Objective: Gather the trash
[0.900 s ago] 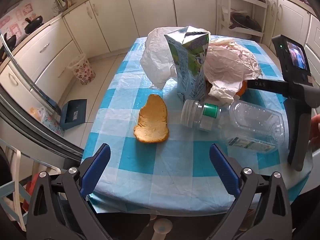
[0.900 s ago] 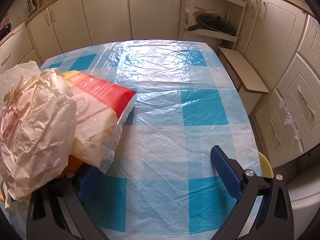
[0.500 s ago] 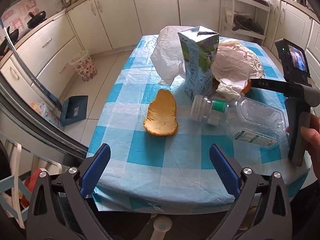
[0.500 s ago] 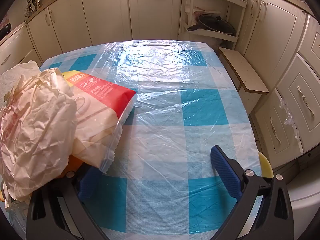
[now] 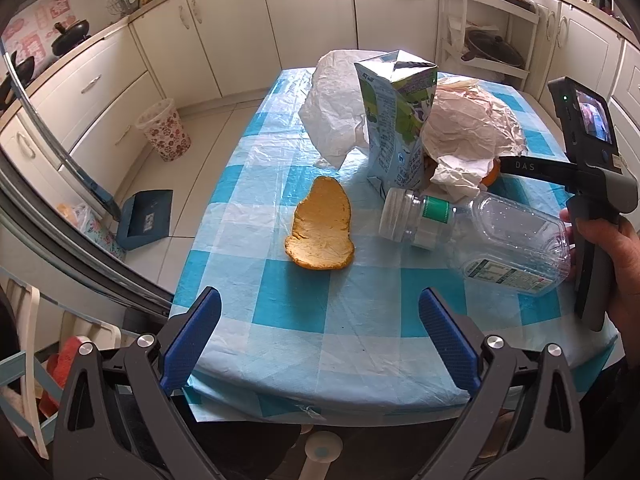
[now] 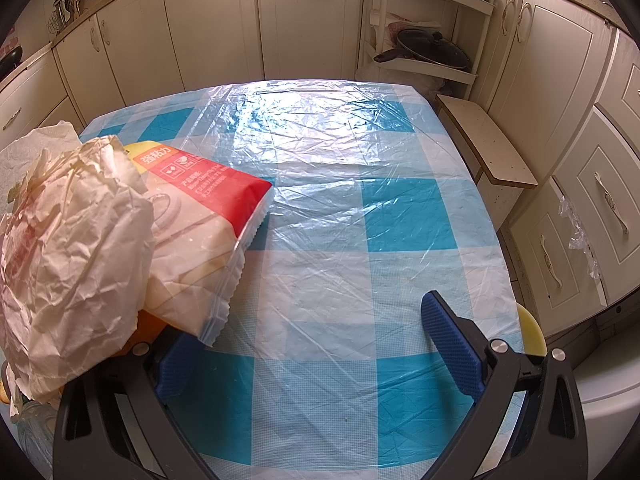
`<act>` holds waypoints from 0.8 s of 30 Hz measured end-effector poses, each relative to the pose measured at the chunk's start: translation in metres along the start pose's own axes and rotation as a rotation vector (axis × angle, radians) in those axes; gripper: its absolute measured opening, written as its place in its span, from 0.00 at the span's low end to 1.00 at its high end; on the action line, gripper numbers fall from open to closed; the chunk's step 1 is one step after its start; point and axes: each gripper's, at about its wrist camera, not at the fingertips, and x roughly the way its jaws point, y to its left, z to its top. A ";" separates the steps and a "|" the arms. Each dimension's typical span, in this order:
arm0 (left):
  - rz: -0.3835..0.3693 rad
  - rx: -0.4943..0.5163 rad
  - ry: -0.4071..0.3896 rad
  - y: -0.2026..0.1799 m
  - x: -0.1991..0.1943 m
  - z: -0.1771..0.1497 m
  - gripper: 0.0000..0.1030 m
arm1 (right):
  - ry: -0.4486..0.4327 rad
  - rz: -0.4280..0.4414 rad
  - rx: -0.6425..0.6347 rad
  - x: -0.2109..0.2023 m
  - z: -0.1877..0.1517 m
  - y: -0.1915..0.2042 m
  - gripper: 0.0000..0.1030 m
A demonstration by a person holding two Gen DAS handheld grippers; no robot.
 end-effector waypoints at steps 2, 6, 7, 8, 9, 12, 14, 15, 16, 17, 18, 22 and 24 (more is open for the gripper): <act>-0.002 0.000 0.001 0.000 0.000 0.000 0.92 | 0.001 0.000 0.000 0.000 0.001 0.000 0.94; -0.002 0.005 -0.001 -0.001 0.000 0.000 0.92 | 0.014 0.011 -0.019 0.000 0.002 0.000 0.94; -0.002 0.004 -0.003 -0.001 -0.001 0.001 0.92 | 0.021 0.017 -0.027 0.000 0.003 0.000 0.94; -0.001 0.002 -0.004 0.000 -0.001 0.001 0.92 | 0.024 0.021 -0.032 0.000 0.003 -0.001 0.94; 0.000 -0.001 -0.005 0.000 -0.002 0.001 0.92 | 0.026 0.014 -0.028 -0.001 0.003 -0.002 0.94; 0.001 -0.015 -0.013 0.003 -0.005 0.002 0.92 | -0.016 -0.035 -0.034 -0.018 -0.007 -0.005 0.94; -0.003 -0.023 -0.018 0.004 -0.009 0.001 0.92 | -0.059 -0.057 -0.063 -0.036 -0.013 -0.005 0.94; -0.007 -0.028 -0.021 0.005 -0.012 0.001 0.92 | -0.086 -0.070 -0.079 -0.048 -0.011 -0.005 0.94; -0.016 -0.035 -0.025 0.005 -0.017 0.000 0.92 | -0.114 -0.081 -0.094 -0.060 -0.011 -0.002 0.94; -0.021 -0.040 -0.030 0.006 -0.021 -0.001 0.92 | -0.144 -0.091 -0.103 -0.072 -0.013 0.001 0.94; -0.024 -0.047 -0.036 0.006 -0.026 -0.002 0.92 | -0.171 -0.097 -0.106 -0.085 -0.017 0.001 0.94; -0.027 -0.052 -0.051 0.006 -0.048 -0.012 0.93 | -0.244 -0.079 -0.108 -0.134 -0.037 0.001 0.94; -0.036 -0.052 -0.057 0.004 -0.060 -0.019 0.93 | -0.266 -0.067 -0.113 -0.158 -0.051 0.002 0.94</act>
